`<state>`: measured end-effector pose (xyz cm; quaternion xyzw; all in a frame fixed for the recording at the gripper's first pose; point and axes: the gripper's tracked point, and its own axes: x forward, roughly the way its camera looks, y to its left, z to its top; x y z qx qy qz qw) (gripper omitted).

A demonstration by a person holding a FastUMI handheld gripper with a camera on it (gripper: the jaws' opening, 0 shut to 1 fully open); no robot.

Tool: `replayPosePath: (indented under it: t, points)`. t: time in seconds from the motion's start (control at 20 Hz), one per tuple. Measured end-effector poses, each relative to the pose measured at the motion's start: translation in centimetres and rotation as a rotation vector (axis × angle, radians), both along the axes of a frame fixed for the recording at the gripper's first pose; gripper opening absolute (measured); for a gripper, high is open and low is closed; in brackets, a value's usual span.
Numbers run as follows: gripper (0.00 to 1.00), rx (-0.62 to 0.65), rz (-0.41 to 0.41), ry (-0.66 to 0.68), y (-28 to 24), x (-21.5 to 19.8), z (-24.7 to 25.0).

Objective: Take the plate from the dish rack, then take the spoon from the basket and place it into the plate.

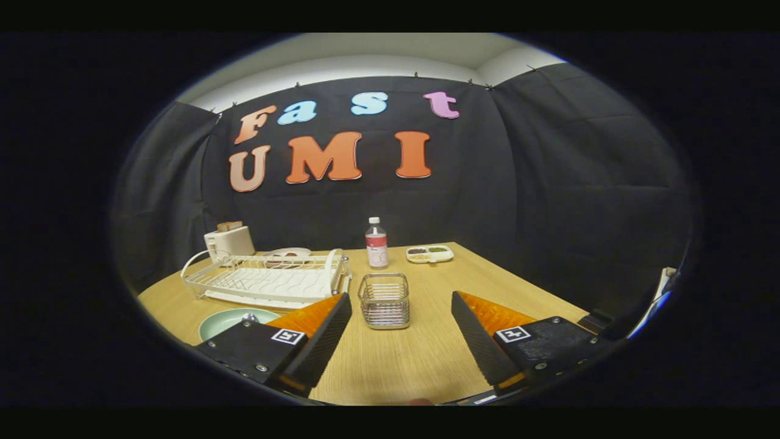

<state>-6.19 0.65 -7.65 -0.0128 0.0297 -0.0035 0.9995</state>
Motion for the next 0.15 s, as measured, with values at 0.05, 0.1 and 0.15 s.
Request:
replayPosePath:
  t: [0.05, 0.1, 0.15]
  points:
    - [0.98, 0.006, -0.004, 0.002, -0.19, 0.04, -0.07]
    - [0.98, 0.012, -0.004, 0.004, -0.37, 0.12, -0.16]
    - [0.98, 0.017, -0.005, 0.006, -0.48, 0.10, -0.29]
